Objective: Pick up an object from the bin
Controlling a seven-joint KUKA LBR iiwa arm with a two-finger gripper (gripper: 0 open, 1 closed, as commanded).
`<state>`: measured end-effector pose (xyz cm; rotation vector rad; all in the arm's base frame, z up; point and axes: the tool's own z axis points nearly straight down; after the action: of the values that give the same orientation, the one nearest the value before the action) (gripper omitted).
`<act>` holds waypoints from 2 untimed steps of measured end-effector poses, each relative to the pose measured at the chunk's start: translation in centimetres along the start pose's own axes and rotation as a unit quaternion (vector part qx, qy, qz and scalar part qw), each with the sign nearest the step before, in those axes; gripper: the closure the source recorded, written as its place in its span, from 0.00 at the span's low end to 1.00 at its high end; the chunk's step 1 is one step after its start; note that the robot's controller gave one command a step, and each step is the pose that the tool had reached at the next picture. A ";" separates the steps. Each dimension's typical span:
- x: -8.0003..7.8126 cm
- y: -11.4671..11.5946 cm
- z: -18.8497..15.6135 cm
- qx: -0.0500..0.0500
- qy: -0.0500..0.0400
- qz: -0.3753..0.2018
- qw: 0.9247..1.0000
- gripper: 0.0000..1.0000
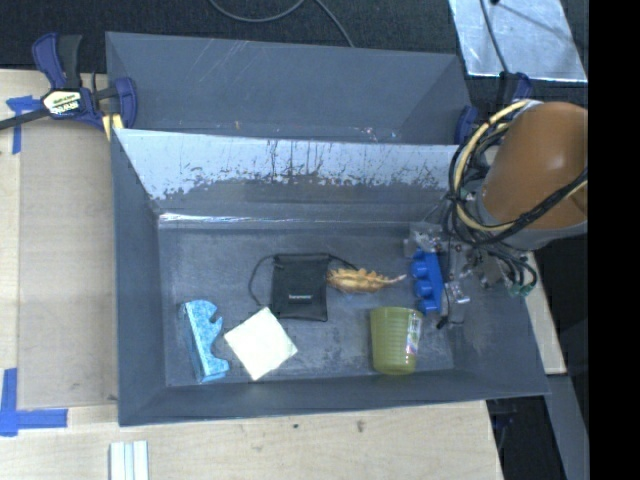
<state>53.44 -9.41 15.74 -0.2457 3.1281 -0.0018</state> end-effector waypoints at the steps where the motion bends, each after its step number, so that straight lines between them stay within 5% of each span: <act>1: -0.9 0.3 0.6 0.001 -0.001 -0.057 0.998 0.00; 2: -4.0 1.1 3.3 0.002 -0.003 -0.177 0.984 0.00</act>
Offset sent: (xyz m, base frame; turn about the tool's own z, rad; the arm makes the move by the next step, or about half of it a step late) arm 0.0565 0.0287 -0.0559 -0.3210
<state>57.28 -7.71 12.45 -0.7935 3.0286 -0.0069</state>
